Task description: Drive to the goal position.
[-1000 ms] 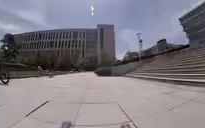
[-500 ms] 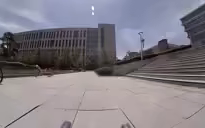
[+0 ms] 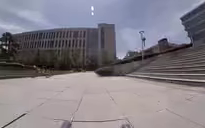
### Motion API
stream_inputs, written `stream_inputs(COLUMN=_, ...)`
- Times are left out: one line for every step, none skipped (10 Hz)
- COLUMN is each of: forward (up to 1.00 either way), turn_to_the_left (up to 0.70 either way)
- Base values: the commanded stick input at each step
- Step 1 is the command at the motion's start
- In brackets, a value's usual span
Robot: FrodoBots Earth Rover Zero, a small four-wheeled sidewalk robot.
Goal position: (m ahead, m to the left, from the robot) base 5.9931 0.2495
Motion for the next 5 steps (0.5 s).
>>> stream_inputs(forward=0.70, turn_to_the_left=0.00)
stream_inputs(forward=0.70, turn_to_the_left=0.00)
stream_inputs(forward=0.70, turn_to_the_left=0.00)
stream_inputs(forward=0.70, turn_to_the_left=0.00)
stream_inputs(forward=0.70, turn_to_the_left=0.00)
